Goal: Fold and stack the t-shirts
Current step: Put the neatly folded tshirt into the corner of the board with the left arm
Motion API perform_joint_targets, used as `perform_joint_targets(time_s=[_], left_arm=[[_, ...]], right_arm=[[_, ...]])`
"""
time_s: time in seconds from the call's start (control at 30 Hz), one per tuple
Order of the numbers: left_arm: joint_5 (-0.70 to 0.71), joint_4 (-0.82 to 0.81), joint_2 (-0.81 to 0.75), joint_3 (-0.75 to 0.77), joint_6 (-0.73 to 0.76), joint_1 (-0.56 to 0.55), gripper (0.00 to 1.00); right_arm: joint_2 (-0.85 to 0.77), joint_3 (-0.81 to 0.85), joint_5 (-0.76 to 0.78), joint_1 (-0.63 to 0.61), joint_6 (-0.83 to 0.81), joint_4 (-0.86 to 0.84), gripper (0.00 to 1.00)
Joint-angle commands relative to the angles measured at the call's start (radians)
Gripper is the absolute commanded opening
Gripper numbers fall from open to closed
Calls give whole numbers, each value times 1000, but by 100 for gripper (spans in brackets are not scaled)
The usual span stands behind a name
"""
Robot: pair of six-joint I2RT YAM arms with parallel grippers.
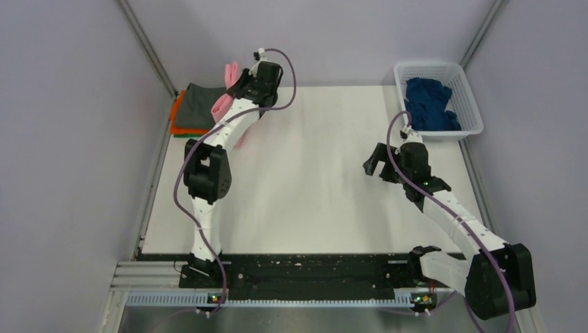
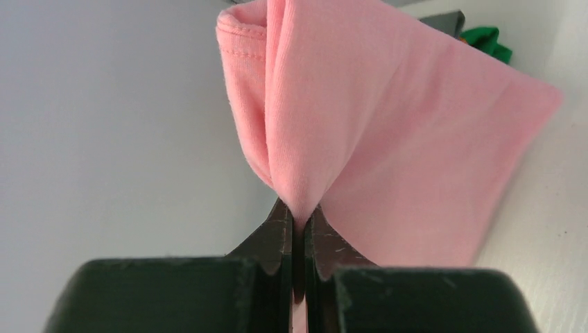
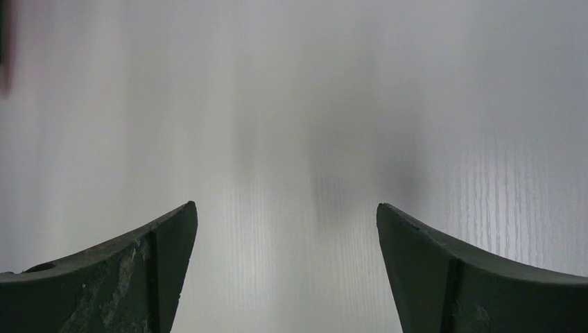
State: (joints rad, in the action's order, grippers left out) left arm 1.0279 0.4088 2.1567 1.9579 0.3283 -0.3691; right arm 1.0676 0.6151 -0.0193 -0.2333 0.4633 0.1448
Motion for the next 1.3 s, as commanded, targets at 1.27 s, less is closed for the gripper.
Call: perform_joint_targets(time_s=[1.27], left_arm=[[-375,90,94,444,-115,241,0]], right_arm=[[111,38,52,-1,5,-9,99]])
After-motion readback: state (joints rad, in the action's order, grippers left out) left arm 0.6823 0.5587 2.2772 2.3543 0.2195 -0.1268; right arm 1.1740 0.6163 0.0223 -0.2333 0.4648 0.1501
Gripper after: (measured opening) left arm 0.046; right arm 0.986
